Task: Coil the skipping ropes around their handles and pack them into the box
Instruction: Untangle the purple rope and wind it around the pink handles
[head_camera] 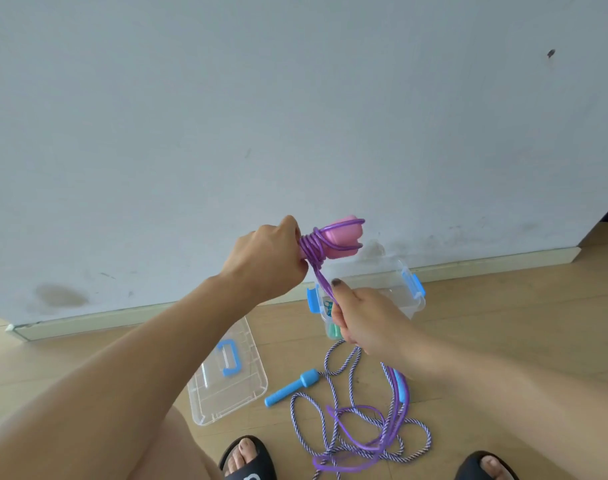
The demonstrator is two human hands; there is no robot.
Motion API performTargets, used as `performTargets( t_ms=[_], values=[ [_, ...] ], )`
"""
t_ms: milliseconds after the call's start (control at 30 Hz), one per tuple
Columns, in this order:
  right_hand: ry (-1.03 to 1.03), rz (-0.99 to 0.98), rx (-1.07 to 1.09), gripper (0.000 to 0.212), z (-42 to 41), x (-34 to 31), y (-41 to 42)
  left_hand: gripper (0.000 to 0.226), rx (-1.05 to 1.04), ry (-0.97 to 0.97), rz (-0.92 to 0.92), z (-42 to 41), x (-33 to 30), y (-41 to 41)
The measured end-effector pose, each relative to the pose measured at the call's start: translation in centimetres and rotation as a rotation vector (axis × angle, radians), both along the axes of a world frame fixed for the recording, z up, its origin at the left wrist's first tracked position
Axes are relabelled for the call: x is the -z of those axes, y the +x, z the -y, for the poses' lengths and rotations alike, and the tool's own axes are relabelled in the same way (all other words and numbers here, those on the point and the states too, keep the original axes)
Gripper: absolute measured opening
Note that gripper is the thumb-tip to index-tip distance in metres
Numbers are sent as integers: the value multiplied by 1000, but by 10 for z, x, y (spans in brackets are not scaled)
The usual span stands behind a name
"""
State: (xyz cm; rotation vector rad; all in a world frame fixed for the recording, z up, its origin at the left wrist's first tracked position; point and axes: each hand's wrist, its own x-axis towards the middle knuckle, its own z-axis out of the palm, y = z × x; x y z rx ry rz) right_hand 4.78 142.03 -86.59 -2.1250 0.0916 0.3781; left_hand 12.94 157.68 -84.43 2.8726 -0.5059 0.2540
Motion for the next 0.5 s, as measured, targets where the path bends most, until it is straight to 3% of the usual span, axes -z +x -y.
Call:
performTargets(
  t_ms=[100, 333, 400, 500],
  values=[
    [-182, 117, -106, 52, -5, -7, -11, 21, 40, 137, 35, 3, 9, 5],
    [574, -359, 170, 71, 18, -41, -1, 22, 126, 386, 296, 12, 8, 1],
    [673, -391, 203, 70, 25, -45, 3, 36, 173, 477, 338, 16, 4, -7],
    [700, -417, 308, 58, 30, -43, 10, 38, 197, 450, 436, 23, 3, -7]
  ],
)
